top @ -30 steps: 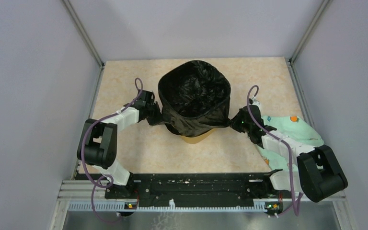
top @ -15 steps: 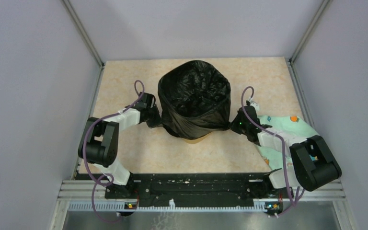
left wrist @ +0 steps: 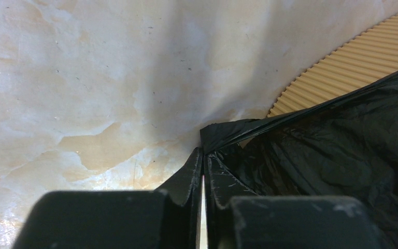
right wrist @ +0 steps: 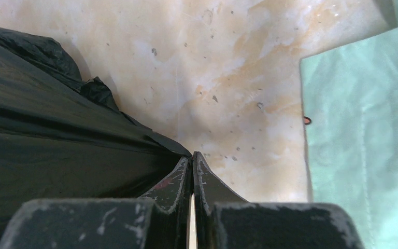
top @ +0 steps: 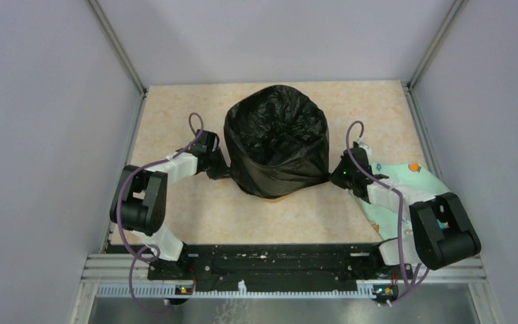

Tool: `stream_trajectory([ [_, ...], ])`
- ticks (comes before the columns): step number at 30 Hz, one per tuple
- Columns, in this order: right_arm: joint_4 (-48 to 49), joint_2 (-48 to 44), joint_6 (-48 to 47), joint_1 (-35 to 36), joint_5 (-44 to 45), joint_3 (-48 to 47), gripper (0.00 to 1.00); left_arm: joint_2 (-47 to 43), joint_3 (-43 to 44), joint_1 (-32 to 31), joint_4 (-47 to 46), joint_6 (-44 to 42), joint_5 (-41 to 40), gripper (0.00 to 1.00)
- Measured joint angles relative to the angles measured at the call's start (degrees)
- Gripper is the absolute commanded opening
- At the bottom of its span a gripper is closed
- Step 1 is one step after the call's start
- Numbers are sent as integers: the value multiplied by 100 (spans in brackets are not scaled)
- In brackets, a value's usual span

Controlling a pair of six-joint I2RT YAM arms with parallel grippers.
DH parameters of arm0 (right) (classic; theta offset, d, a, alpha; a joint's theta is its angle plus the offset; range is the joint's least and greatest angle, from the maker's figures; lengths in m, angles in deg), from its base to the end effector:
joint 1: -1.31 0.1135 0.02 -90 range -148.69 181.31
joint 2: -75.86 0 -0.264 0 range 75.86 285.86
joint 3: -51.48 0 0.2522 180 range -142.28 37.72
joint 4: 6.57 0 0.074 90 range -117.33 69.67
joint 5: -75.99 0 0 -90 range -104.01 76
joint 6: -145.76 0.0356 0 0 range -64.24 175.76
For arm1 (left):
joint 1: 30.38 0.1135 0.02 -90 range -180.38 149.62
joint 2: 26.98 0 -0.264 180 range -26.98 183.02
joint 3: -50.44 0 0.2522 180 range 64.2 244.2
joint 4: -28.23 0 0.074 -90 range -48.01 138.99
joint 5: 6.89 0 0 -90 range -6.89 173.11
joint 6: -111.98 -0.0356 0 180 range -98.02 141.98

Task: Put the trash bags into the trash bin
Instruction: Place the trash bag in the trash bin.

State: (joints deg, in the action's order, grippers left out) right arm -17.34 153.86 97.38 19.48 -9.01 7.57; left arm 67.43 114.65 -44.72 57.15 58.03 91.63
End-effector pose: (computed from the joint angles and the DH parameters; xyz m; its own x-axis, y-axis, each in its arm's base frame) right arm 0.2400 0.0755 0.1532 -0.6684 0.4770 -0.5707 0.2568 0.8681 0.4248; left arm 0.3032 -0.0830 0.1561 -0.8598 -0.3809 -0.3401 -0.2317 0.8845 -0.4048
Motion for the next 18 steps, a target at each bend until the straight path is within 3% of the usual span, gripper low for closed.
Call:
stream_trajectory([
  [1,-81,-46,-31,-7,-13,-2,3,-2,0,0,-22,20,9,39],
  [3,-369,-197,-120,-28,-35,-42,21,-35,2,0,-57,2,15,51],
  [7,-1080,-621,-326,-74,4,-380,54,-131,39,2,50,-70,-96,59],
  [12,-1878,-1182,-612,-83,111,-1193,72,-219,131,15,450,-247,-404,60],
  [18,-2863,-1451,-981,-83,157,-2597,84,-540,382,70,949,-496,-785,62],
])
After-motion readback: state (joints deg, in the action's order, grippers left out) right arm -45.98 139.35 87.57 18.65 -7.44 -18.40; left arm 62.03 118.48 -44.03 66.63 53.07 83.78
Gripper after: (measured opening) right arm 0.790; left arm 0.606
